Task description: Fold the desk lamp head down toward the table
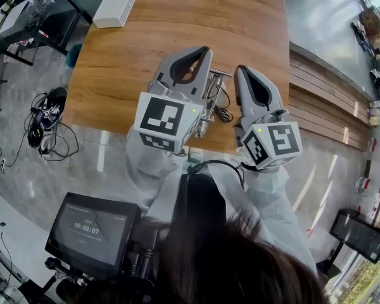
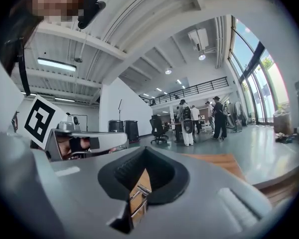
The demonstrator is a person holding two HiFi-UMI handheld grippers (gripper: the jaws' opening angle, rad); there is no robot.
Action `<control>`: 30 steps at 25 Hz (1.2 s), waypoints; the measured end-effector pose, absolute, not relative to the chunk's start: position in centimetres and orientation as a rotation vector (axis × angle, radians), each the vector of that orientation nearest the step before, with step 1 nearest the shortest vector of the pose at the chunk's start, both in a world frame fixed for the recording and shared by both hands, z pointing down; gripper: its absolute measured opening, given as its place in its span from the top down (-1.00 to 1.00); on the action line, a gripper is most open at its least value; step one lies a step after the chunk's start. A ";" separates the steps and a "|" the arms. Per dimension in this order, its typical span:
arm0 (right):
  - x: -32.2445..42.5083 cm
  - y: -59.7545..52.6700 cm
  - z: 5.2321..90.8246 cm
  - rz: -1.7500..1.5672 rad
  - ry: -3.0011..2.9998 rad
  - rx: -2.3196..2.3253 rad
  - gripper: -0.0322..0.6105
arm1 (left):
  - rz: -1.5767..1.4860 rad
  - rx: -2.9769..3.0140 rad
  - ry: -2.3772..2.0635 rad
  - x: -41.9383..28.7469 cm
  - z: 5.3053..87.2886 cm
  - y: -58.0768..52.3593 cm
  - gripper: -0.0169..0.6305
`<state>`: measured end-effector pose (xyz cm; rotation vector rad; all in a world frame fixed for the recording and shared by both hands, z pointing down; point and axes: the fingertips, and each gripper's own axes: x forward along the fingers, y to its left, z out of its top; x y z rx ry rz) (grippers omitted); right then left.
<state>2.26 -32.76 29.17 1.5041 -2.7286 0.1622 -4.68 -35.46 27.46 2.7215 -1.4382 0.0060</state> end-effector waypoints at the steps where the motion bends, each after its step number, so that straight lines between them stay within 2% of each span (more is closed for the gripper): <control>1: 2.2 -32.9 29.0 0.157 -2.731 1.509 0.90 | -0.003 2.717 -1.437 -4.6 27.4 -35.4 0.94; 30: 1.1 -33.2 28.6 0.120 -2.736 1.475 0.90 | 0.016 2.692 -1.425 -4.3 28.7 -35.0 0.94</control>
